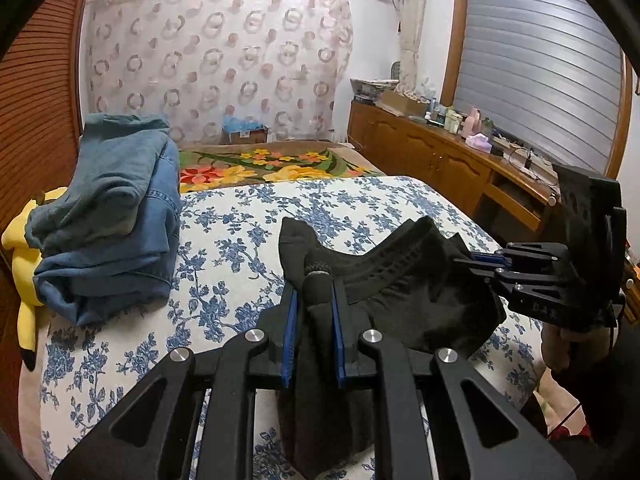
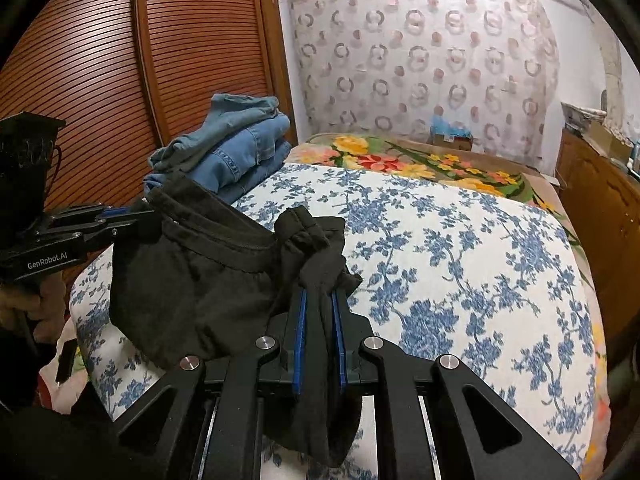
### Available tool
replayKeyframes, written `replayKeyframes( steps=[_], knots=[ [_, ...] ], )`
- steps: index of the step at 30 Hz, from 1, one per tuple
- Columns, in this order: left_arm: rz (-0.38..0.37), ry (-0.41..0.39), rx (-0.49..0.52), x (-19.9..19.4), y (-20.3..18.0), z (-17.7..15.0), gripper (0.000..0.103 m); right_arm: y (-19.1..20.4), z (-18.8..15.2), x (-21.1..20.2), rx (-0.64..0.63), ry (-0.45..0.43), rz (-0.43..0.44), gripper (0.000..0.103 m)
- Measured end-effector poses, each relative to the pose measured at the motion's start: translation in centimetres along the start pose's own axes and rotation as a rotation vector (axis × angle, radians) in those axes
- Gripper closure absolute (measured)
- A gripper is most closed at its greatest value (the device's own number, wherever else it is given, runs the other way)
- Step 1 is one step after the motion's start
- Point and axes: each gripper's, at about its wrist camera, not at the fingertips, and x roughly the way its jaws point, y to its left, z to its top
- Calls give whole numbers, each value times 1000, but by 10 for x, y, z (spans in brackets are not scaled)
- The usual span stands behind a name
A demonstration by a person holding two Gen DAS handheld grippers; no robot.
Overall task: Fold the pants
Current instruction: 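Lift the folded T-shirt with the right tool and carry it toward the jeans stack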
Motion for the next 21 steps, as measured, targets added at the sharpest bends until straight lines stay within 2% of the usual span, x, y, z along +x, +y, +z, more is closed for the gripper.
replayKeyframes(
  steps=[13, 21],
  knots=[
    [18, -45, -1, -2, 14, 32, 86, -11, 39, 17, -20, -38, 26, 91],
    [24, -69, -16, -1, 29, 56, 86, -18, 74, 34, -47, -46, 38, 91]
  ],
)
